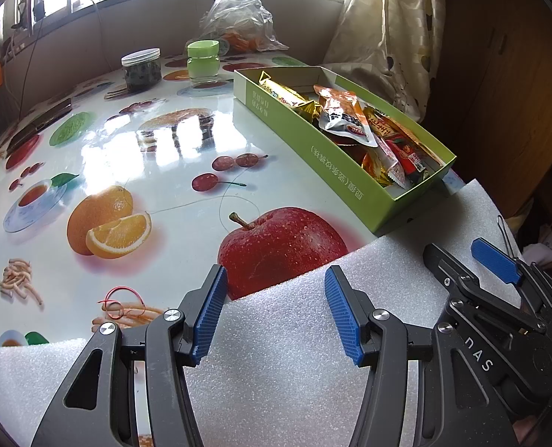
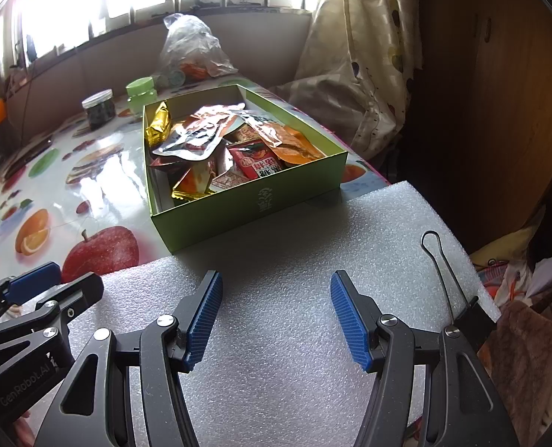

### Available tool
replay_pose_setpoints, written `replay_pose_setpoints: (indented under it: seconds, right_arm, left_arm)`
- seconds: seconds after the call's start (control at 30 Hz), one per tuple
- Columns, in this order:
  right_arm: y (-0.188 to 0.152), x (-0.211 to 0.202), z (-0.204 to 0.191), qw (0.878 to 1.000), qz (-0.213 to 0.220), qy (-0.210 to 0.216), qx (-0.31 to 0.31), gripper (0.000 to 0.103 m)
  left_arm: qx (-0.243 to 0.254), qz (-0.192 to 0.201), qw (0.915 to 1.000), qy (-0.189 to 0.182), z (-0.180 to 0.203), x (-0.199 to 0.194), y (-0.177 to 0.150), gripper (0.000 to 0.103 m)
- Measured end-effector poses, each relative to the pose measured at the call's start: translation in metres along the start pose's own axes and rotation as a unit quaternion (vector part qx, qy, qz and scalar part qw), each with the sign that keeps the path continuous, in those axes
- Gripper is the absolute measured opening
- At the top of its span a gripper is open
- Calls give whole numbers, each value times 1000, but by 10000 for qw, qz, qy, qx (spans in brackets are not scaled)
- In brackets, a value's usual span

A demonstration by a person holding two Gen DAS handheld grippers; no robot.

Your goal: Organize snacks

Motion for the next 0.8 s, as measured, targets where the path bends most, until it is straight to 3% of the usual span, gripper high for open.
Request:
replay_pose_setpoints:
  seconds: [0.8]
  right_arm:
    - [0,1,1,10000,11,-11,-4,60]
  left_arm:
    - [-3,3,10000,-1,0,0,-1,56]
Point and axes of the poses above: each gripper's, at about its wrist camera, not at the fingertips, and x roughly the way its jaws point, z to its right, y to its top, the point moved 10 cm from there along x, roughly the way its jaws point, and after that the axes turned 7 degrees about -y, right-handed, at the moved point
